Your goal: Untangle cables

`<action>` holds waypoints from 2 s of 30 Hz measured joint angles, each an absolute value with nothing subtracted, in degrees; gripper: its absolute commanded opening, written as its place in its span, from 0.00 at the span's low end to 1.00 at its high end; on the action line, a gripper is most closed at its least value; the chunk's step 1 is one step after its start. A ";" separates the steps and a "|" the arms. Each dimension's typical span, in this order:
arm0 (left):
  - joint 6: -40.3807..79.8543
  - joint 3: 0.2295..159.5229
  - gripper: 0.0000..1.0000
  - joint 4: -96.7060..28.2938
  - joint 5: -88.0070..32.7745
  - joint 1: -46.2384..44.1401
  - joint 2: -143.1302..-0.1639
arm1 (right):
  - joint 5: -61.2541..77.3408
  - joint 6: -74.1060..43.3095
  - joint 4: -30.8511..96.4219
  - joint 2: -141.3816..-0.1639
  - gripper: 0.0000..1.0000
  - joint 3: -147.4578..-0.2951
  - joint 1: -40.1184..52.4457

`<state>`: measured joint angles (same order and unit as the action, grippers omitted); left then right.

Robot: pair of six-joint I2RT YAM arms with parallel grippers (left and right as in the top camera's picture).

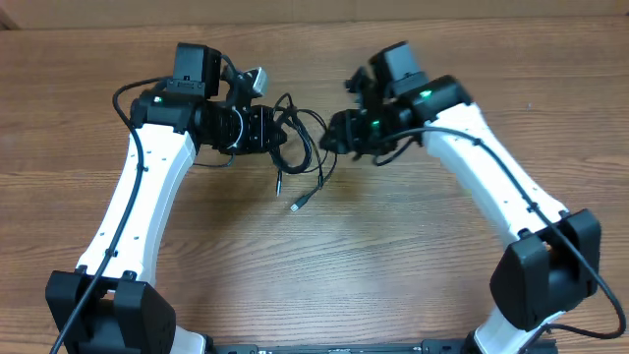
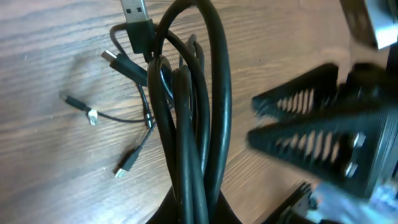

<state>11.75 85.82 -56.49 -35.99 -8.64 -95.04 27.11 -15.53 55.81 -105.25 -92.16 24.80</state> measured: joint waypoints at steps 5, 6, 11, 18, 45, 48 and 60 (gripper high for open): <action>15.99 85.82 0.04 -56.51 -36.01 -8.64 -95.04 | 20.53 -19.94 48.05 -105.16 0.56 -90.63 28.60; 16.40 85.82 0.05 -56.55 -36.05 -8.64 -95.04 | 19.55 -20.40 46.70 -105.16 0.56 -90.13 29.06; 17.19 85.82 0.04 -56.58 -36.18 -8.64 -95.04 | 16.56 -21.61 42.46 -105.19 0.49 -89.27 30.98; 17.69 85.82 0.04 -56.80 -36.18 -8.64 -95.04 | 15.86 -19.22 41.95 -106.54 0.38 -89.25 32.51; 26.92 85.84 0.04 -56.99 -28.91 -8.51 -95.04 | 44.31 -9.10 45.91 -100.68 0.04 -88.90 22.48; 26.92 85.84 0.04 -56.99 -29.10 -8.56 -95.04 | 52.90 -6.74 45.89 -100.22 0.04 -88.90 20.95; 26.92 85.93 0.04 -56.99 -31.00 -8.67 -93.97 | 78.32 -4.75 36.32 -100.22 0.04 -88.47 19.86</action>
<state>26.92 85.93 -56.99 -31.00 -8.67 -93.97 78.32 -4.75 36.32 -100.22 -88.47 19.86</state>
